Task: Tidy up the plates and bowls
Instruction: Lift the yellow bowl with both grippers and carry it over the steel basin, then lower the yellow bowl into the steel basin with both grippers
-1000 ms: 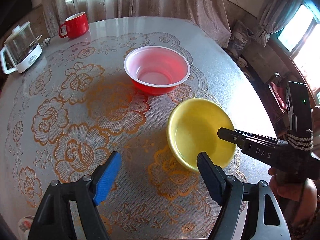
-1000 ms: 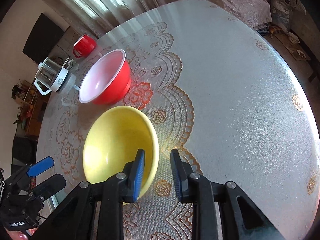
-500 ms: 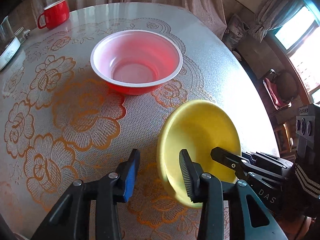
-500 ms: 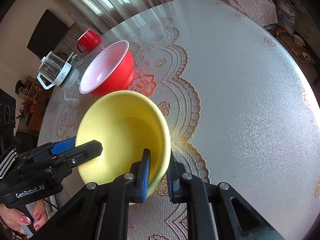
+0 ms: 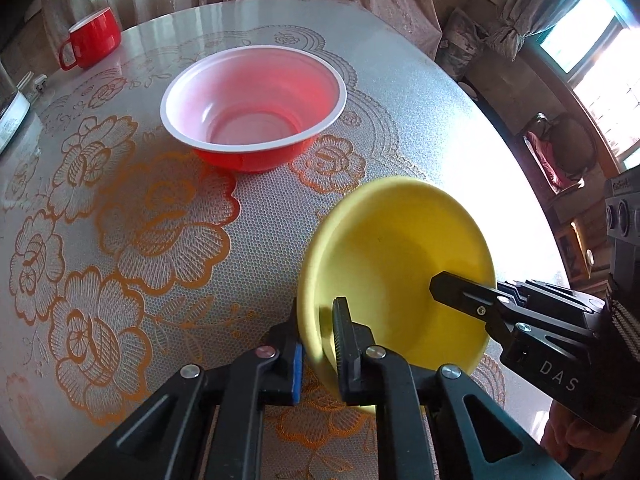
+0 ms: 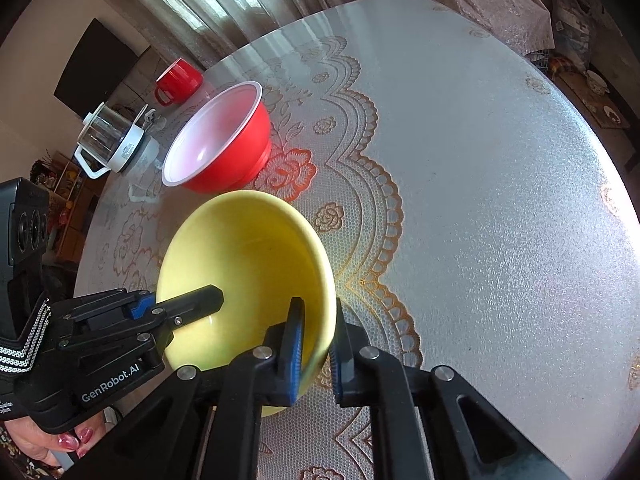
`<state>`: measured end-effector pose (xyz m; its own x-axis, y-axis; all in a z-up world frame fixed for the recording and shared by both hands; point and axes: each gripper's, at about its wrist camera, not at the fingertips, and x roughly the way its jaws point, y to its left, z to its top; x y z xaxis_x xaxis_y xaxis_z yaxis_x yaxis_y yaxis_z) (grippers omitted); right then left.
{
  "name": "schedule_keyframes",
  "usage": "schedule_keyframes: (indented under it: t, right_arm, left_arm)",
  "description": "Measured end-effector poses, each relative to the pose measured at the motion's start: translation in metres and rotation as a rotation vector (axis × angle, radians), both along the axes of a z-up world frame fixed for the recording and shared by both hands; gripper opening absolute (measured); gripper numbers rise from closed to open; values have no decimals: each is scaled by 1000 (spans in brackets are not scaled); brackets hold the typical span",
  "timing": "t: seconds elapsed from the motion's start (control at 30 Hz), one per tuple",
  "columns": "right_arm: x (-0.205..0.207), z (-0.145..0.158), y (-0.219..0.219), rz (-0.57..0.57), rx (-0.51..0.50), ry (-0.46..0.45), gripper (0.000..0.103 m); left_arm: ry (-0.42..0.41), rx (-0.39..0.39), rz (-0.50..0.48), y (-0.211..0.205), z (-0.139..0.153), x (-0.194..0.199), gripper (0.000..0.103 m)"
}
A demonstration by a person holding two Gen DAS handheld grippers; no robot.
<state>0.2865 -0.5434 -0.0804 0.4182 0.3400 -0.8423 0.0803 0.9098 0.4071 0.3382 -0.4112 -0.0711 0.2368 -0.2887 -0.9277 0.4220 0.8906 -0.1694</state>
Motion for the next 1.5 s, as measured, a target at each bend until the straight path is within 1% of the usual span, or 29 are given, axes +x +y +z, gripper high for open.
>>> schedule_keyframes:
  t: [0.17, 0.4, 0.7, 0.93, 1.2, 1.5]
  right_arm:
    - [-9, 9, 1, 1, -12, -8, 9]
    - [-28, 30, 4, 0, -10, -36, 9]
    - [-61, 60, 15, 17, -20, -79, 9]
    - [-90, 76, 33, 28, -27, -99, 9]
    - [-125, 76, 57, 34, 5, -85, 9]
    - [-154, 69, 90, 61, 1, -51, 9]
  left_arm:
    - [-2, -18, -5, 4, 9, -15, 13]
    - [-24, -60, -19, 17, 35, -40, 13]
    - [-62, -85, -40, 42, 59, -82, 13]
    - [-71, -96, -54, 56, 71, -111, 13]
    - [-64, -88, -73, 83, 73, -148, 13]
    - [-56, -58, -69, 115, 62, -176, 13]
